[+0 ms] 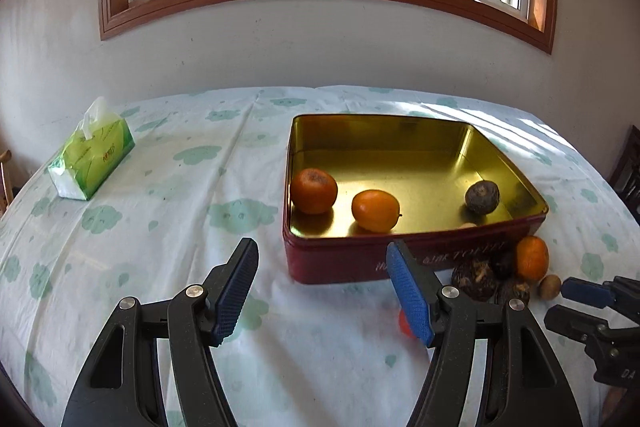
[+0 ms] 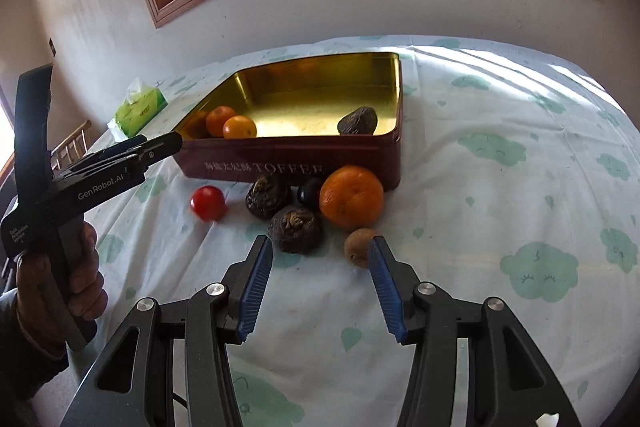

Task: Organize fruits
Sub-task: 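Withdraw both open tools from the tin toward the remaining fruit, then close left tool on the red tomato while right tool grips another dark brown fruit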

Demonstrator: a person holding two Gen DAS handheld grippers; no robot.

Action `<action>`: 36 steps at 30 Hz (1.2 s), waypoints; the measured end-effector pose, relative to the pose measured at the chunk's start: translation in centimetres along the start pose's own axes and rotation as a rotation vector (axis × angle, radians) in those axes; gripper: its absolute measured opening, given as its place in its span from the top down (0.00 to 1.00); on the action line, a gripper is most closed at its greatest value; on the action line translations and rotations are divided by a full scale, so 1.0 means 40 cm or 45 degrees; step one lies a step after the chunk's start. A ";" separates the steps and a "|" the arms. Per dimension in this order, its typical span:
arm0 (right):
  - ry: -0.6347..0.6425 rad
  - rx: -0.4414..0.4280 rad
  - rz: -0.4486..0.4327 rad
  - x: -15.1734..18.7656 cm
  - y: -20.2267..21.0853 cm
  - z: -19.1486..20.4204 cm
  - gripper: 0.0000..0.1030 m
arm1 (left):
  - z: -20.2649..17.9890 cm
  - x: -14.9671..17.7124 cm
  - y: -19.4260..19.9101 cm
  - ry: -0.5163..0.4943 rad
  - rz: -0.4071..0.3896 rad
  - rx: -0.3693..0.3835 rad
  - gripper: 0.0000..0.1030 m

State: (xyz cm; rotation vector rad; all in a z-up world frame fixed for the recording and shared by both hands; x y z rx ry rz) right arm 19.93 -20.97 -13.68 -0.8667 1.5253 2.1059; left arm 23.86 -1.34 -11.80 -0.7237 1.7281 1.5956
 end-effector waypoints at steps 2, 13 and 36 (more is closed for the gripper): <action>0.017 -0.008 -0.002 -0.006 -0.006 0.012 0.54 | 0.003 0.028 0.003 0.017 0.020 0.011 0.34; 0.079 0.056 0.047 -0.025 -0.069 0.040 0.57 | 0.010 0.038 0.011 0.046 0.023 0.012 0.34; -0.221 0.313 -0.161 0.003 0.093 -0.190 0.67 | -0.105 0.031 -0.008 -0.168 0.105 0.193 0.35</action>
Point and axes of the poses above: each gripper's, at about its wrist camera, not at the fingertips, and y roughly against the way its jaws point, z to its left, x to its underside, the point moved 5 cm from there along -y, roughly the way its jaws point, and after that the axes turned 1 degree about -y, right-handed, at the moved point
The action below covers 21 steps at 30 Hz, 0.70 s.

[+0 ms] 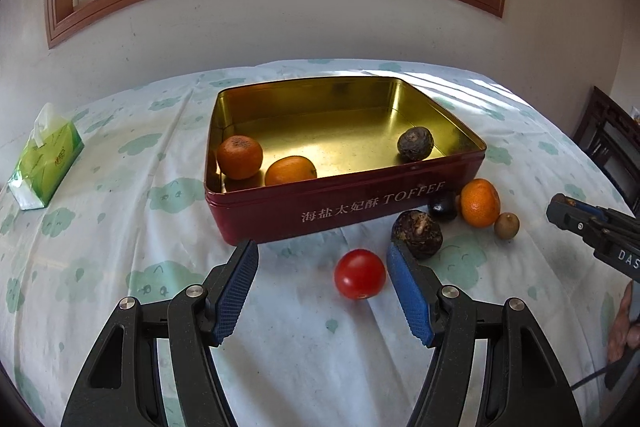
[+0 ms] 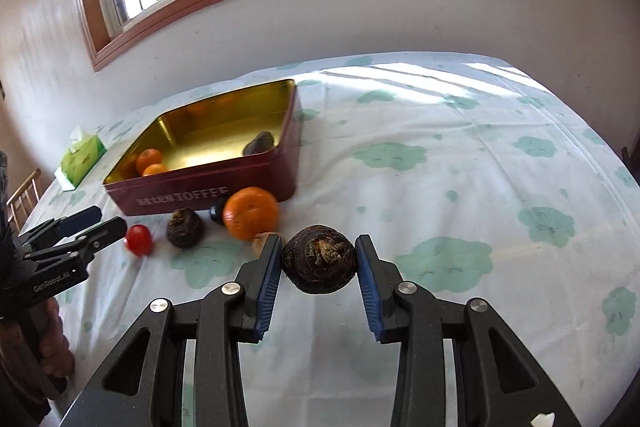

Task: Organize fruits
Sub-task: 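Close left tool on the red tomato while right tool grips another dark brown fruit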

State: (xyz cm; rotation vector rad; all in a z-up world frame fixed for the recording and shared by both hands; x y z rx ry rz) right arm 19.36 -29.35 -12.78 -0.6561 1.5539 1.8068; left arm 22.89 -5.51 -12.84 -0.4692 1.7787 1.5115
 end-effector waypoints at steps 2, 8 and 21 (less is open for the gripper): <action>-0.025 0.010 0.007 0.000 -0.012 -0.023 0.67 | -0.015 -0.004 -0.009 -0.024 0.012 -0.010 0.36; -0.002 -0.004 0.025 0.002 -0.026 -0.008 0.67 | -0.019 0.000 -0.047 -0.018 0.067 0.003 0.45; 0.032 -0.008 0.106 0.012 -0.063 0.023 0.67 | 0.002 0.018 -0.047 0.085 0.080 -0.037 0.71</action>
Point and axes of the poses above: each gripper's, at about its wrist camera, not at the fingertips, and y roughly against the way its jaws point, z to its left, x to its underside, the point moved 5 cm from there along -y, roughly the way its jaws point, and after that the axes turned 1 degree about -y, right-handed, at the moved point
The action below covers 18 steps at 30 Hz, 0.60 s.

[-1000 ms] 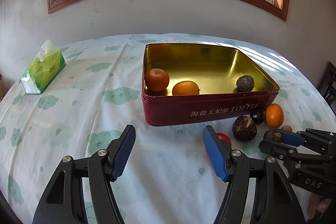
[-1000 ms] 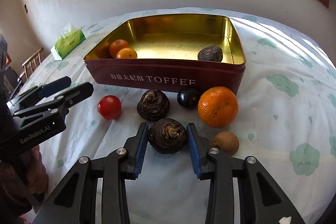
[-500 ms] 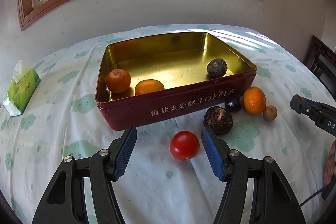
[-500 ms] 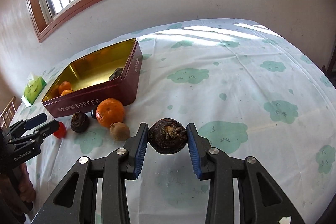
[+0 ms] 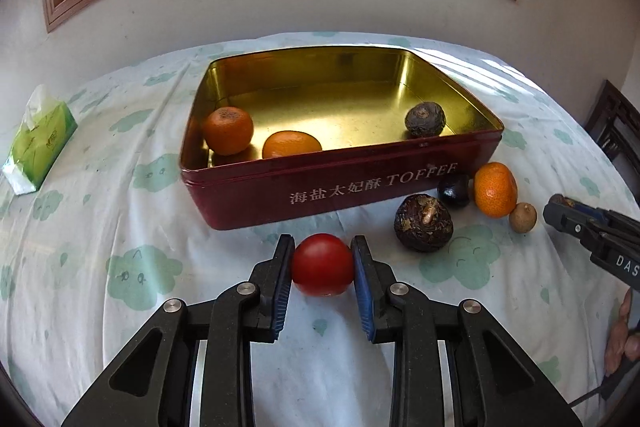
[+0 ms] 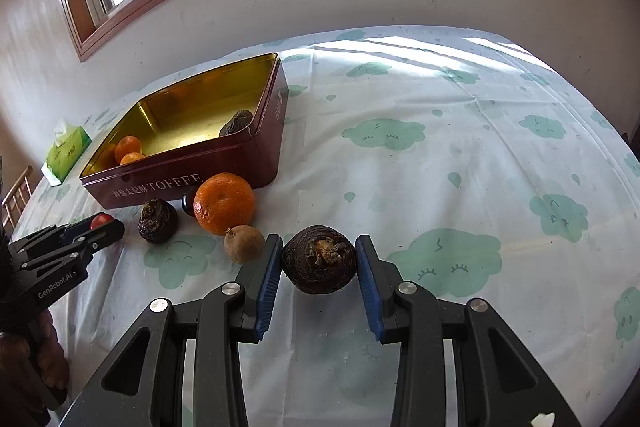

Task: Organize fruits
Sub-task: 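Close left tool on the red tomato while right tool grips another dark brown fruit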

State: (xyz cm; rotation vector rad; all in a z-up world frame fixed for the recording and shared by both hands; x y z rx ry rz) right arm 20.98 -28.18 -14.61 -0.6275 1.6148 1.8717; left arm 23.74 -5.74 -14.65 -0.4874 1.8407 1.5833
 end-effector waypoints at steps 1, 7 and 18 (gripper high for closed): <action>0.005 0.001 0.001 0.000 0.000 0.003 0.67 | 0.012 0.001 0.007 0.037 -0.013 -0.017 0.71; -0.006 0.010 0.045 0.004 -0.016 0.000 0.67 | 0.067 0.009 0.036 0.170 -0.063 -0.193 0.71; 0.007 0.046 0.053 0.003 -0.021 0.003 0.67 | 0.083 0.011 0.057 0.193 -0.102 -0.286 0.71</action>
Point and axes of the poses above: each gripper's, at about its wrist camera, not at the fingertips, and y roughly against the way its jaws point, z to its left, x to its underside, the point moved 5 cm from there along -y, roughly the way its jaws point, and after that the axes turned 1 degree about -y, right-handed, at the moved point
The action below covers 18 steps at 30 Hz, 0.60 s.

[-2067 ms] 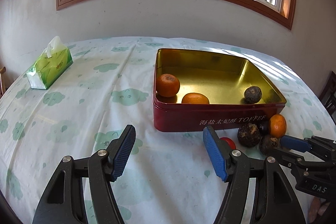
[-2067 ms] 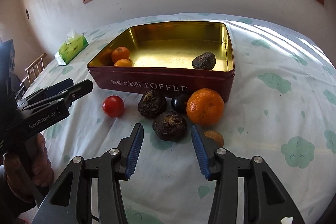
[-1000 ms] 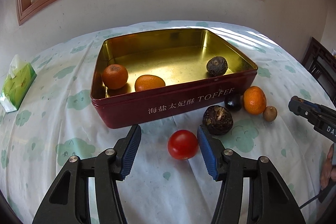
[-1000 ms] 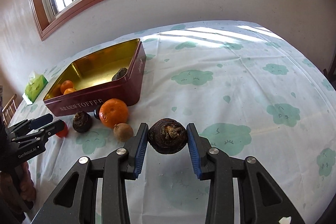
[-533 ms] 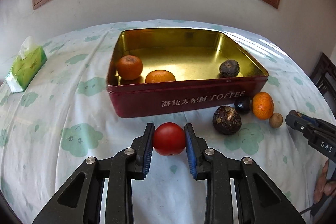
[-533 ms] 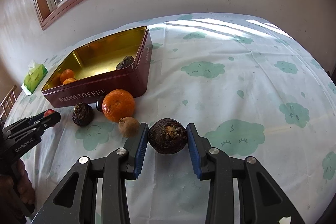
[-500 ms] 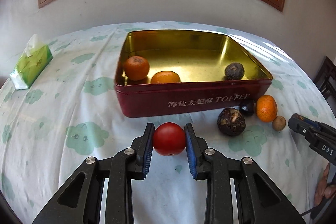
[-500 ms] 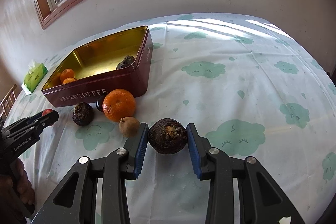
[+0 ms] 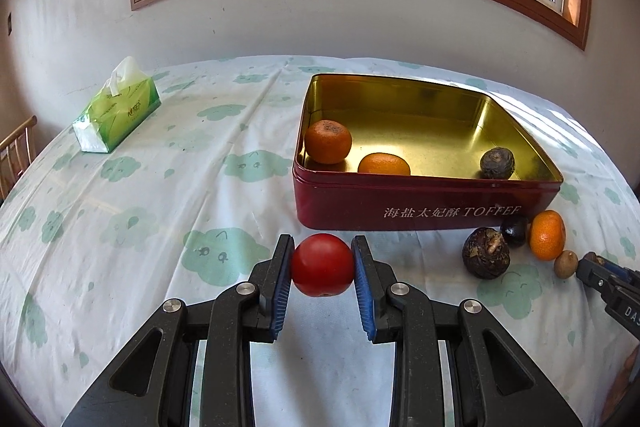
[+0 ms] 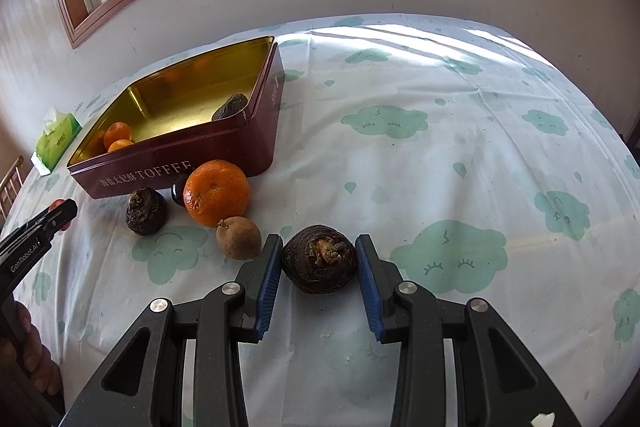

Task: Organize fruits
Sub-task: 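Close left tool on the red tomato while right tool grips another dark brown fruit, then lift the red tomato in left tool while right tool lifts the dark brown fruit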

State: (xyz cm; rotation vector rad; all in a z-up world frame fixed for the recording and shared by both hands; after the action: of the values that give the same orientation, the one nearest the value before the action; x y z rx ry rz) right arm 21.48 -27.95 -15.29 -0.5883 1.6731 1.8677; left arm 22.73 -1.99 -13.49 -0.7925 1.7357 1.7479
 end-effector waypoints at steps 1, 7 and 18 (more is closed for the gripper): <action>0.001 0.003 0.000 0.000 0.000 0.000 0.67 | -0.002 -0.001 0.002 -0.002 -0.005 -0.006 0.71; -0.001 0.013 -0.001 -0.001 0.000 -0.001 0.67 | 0.004 -0.004 0.011 0.008 -0.028 -0.024 0.71; -0.013 0.020 -0.003 -0.001 0.003 -0.009 0.67 | -0.005 -0.005 0.025 -0.009 -0.059 -0.043 0.70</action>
State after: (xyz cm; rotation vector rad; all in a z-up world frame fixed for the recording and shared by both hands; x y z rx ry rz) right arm 21.43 -28.34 -15.23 -0.5730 1.6778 1.8512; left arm 22.13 -2.19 -12.66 -0.8330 1.6743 1.7514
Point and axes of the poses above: each gripper's, at about its wrist camera, not at the fingertips, and y roughly against the way its jaws point, z to its left, x to its underside, the point moved 5 cm from there along -y, roughly the way its jaws point, and after that the axes turned 1 degree about -y, right-handed, at the moved point
